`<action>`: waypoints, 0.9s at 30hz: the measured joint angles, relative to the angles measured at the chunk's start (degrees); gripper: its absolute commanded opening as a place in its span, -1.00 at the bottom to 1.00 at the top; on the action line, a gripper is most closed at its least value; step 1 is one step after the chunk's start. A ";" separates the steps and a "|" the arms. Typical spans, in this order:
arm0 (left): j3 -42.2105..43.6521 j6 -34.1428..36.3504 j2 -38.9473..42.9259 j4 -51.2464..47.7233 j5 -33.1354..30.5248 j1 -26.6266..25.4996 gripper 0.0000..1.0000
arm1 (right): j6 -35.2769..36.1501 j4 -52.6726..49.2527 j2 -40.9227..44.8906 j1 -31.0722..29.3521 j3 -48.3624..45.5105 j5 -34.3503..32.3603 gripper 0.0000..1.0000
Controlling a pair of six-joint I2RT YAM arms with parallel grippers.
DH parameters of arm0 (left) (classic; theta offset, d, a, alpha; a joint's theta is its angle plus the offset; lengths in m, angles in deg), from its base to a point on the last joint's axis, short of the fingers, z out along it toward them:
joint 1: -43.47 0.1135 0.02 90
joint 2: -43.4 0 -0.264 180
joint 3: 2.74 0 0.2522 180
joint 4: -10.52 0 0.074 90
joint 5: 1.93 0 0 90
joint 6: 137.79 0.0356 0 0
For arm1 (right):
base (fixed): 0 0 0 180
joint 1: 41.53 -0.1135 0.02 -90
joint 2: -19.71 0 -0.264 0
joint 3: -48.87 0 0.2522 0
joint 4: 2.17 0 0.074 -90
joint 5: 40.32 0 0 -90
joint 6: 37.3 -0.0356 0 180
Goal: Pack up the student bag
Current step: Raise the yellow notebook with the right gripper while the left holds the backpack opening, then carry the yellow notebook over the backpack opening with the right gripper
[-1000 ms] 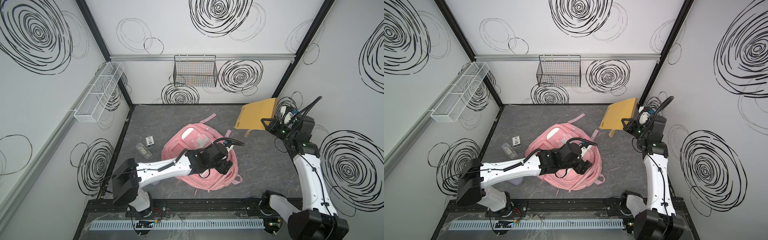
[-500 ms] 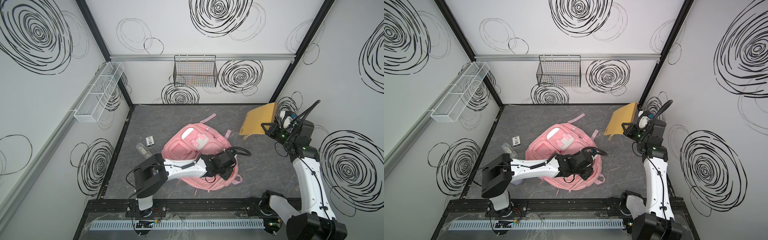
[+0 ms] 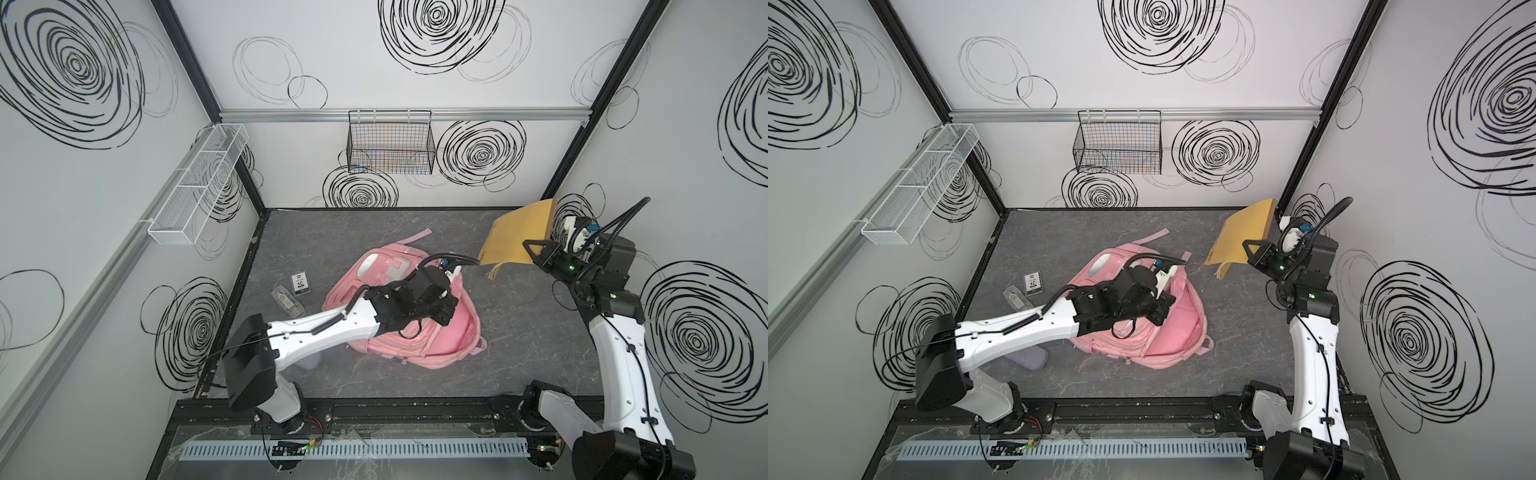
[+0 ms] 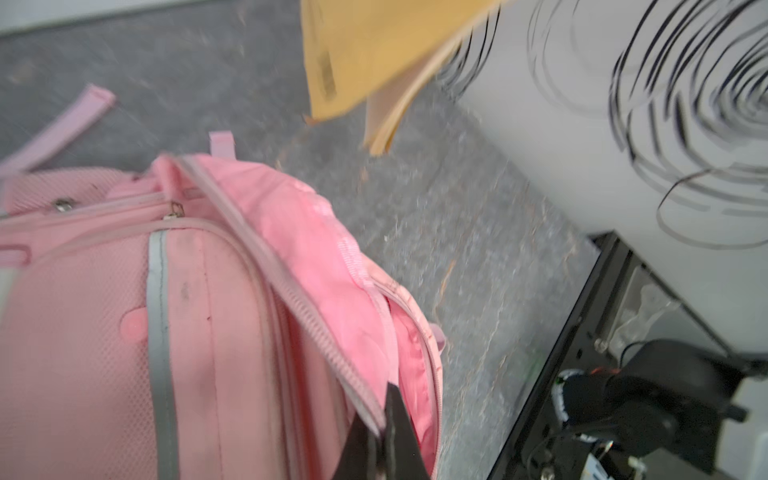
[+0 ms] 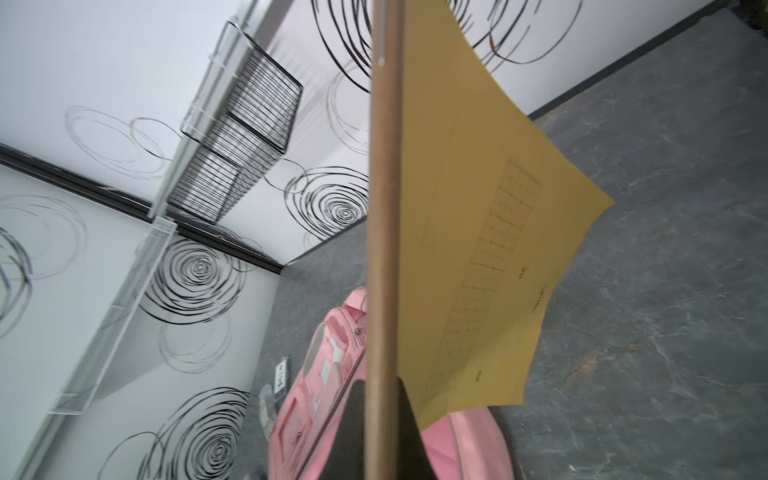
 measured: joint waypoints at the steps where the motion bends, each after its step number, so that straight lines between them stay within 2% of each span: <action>1: -0.39 0.02 1.36 0.13 -0.61 0.85 -1.00 | -1.77 1.68 0.13 -0.28 0.63 1.11 -1.00; 6: -0.83 0.02 4.26 1.36 -1.88 5.07 -1.00 | -16.63 19.47 5.97 -6.58 -3.28 5.73 -1.00; 10: -0.83 0.24 4.07 1.40 -1.95 5.44 -1.00 | -21.29 26.05 13.44 -14.64 -12.33 5.46 -1.00; 14: -0.83 0.39 3.76 1.62 -1.92 5.51 -1.00 | -25.29 29.83 17.22 -20.24 -27.26 6.29 -1.00; 17: -0.83 0.39 3.74 1.84 -1.95 5.51 -1.00 | -24.00 24.11 17.73 -20.90 -36.52 5.03 -1.00; 20: -0.83 0.39 3.74 1.31 -1.86 5.44 -1.00 | -20.55 16.98 19.43 -19.47 -41.64 2.58 -1.00; 27: -0.92 0.57 3.74 1.07 -2.05 5.38 -1.00 | -10.78 6.62 17.68 -16.33 -42.60 -0.66 -1.00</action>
